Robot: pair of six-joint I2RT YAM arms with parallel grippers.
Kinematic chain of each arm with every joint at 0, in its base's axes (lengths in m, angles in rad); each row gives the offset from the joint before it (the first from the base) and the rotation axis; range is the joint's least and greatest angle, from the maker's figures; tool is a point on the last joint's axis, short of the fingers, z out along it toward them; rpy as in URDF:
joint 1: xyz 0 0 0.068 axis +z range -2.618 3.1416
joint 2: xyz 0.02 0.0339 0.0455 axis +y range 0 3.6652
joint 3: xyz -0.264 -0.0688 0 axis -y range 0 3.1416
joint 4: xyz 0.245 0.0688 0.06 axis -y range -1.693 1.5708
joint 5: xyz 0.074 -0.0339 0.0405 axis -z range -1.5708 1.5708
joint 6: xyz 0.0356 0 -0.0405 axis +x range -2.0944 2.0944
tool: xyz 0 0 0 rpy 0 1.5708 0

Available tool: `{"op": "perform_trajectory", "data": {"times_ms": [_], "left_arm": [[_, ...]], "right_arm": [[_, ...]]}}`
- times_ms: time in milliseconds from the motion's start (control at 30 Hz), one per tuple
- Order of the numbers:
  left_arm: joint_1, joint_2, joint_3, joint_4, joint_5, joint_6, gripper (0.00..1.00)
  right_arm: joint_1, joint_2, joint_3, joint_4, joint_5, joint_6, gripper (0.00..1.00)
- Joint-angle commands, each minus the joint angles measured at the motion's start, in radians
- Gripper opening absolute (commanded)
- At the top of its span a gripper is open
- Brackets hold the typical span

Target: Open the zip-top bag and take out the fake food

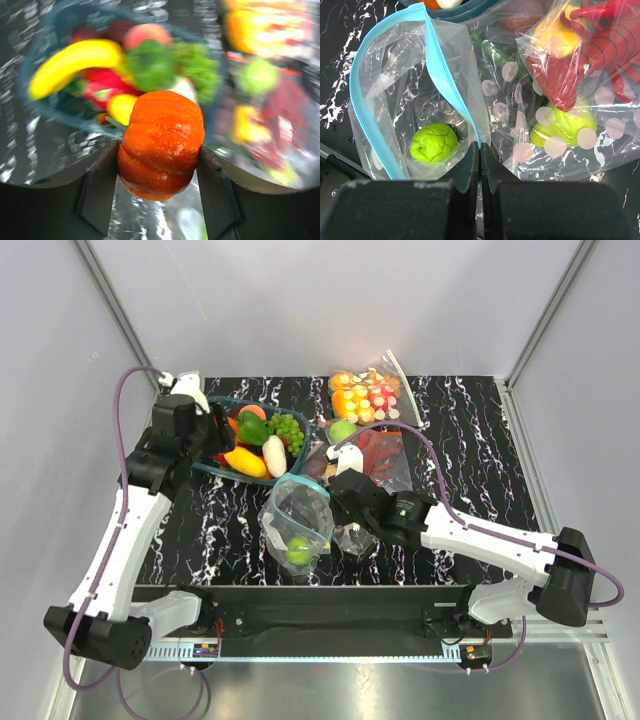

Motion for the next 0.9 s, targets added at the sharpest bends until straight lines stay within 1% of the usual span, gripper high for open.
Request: {"op": "perform_trajectory", "data": {"times_ms": [0, 100, 233, 467, 867], "left_arm": [[0.088, 0.034, -0.059, 0.140, -0.049, -0.019, 0.45], [0.127, 0.073, -0.093, 0.206, -0.059, -0.037, 0.45], [0.168, 0.151, -0.094, 0.233, -0.017, -0.056, 0.45], [0.230, 0.260, -0.102, 0.281, -0.018, -0.048, 0.45], [0.256, 0.364, -0.128, 0.307, -0.003, -0.044, 0.45]], "right_arm": [[0.000, -0.038, 0.005, 0.010, 0.034, -0.002, 0.04], [-0.002, -0.043, 0.002, 0.007, 0.041, -0.005, 0.04], [-0.002, -0.046, 0.002, 0.009, 0.045, -0.011, 0.04], [-0.002, -0.059, 0.001, 0.003, 0.046, -0.017, 0.05], [-0.002, -0.049, 0.005, 0.003, 0.051, -0.022, 0.05]]}}
